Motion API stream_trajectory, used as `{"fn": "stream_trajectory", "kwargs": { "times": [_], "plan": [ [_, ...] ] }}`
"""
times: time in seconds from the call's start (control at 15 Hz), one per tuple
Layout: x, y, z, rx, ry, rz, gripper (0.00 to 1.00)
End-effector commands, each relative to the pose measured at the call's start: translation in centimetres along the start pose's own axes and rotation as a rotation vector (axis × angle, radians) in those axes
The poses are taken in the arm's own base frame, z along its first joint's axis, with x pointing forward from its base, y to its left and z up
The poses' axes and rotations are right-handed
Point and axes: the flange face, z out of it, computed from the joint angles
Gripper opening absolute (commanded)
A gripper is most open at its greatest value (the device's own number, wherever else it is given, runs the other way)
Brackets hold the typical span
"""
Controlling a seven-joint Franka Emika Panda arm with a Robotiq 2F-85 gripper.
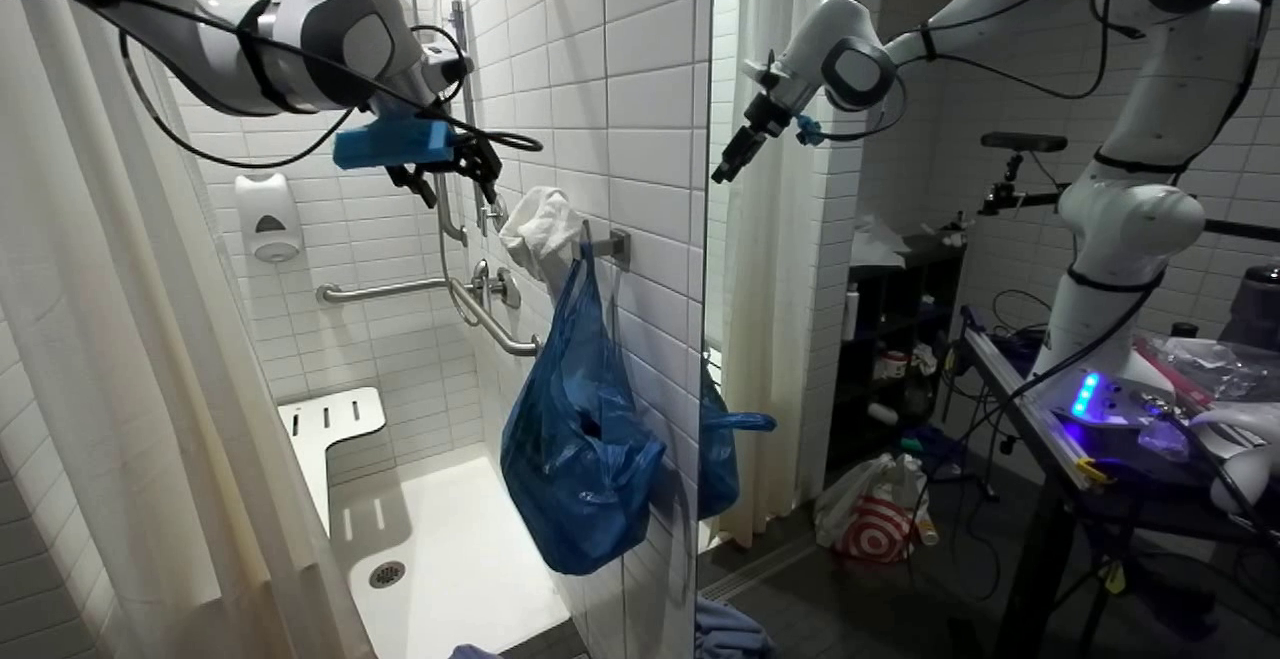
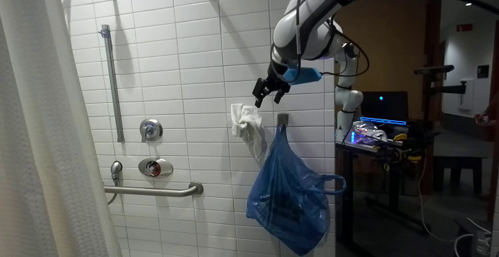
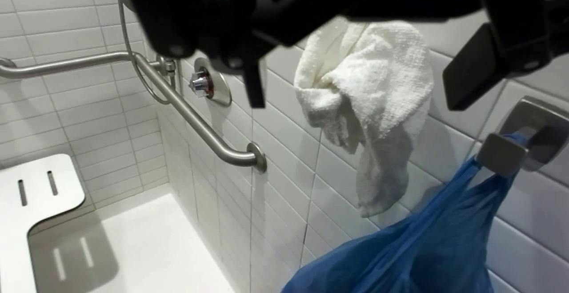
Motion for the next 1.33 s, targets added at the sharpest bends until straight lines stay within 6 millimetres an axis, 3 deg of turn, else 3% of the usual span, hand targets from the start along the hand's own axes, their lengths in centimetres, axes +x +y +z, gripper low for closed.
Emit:
{"fn": "stream_trajectory", "kwargs": {
  "times": [0.0,0.47,0.73,0.87,1.27],
  "plan": [
    [2.1,-0.1,0.5,0.058,0.034,0.044,1.00],
    [5.3,-1.6,1.5,0.203,0.157,0.160,1.00],
    [7.1,-0.5,1.5,0.218,0.264,0.295,1.00],
    [6.2,-0.6,1.3,0.214,0.236,0.288,1.00],
    [6.2,-0.6,1.7,0.214,0.232,0.292,1.00]
  ]
}}
